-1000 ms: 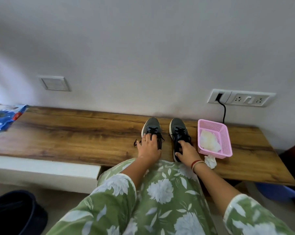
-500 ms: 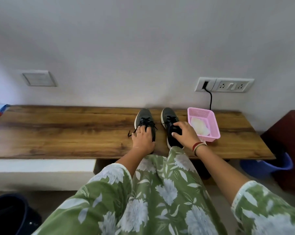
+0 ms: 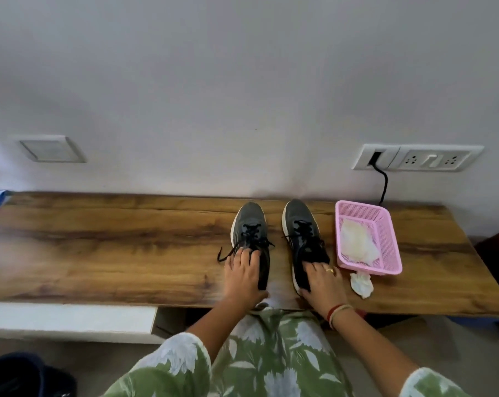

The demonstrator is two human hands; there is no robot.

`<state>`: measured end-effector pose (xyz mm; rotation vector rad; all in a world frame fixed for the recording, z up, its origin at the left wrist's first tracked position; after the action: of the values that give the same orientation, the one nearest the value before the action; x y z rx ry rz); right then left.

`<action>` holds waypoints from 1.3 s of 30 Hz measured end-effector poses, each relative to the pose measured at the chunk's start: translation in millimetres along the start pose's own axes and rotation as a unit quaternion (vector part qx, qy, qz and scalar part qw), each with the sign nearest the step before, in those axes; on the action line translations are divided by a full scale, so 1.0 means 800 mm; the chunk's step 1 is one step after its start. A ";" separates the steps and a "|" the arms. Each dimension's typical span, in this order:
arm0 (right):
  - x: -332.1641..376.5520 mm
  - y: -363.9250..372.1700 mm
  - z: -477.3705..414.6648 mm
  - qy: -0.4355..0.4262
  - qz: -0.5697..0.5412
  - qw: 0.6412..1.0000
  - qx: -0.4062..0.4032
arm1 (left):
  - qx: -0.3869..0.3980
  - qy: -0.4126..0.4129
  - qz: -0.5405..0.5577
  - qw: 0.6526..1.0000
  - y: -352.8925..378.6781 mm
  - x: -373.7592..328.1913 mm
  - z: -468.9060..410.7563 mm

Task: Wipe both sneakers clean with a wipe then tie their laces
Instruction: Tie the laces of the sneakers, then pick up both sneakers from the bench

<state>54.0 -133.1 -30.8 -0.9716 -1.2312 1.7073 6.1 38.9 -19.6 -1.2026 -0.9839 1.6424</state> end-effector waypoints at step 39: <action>0.060 -0.087 0.187 -0.122 -0.175 0.972 -0.099 | -0.059 -0.019 0.020 0.998 -0.069 -0.038 0.204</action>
<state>-88.9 -127.5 64.8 -0.6172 -1.6523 1.4721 -136.8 10.8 77.8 -1.2802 -1.0998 1.6623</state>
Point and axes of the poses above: each hand's wrist, its own z-axis away from the middle knuckle, its own y-axis out of the palm, x = y × z, the point moved 7 cm from there along -z, towards the middle knuckle, and after that the axes turned 8 degrees about z, right-handed, at the moved point
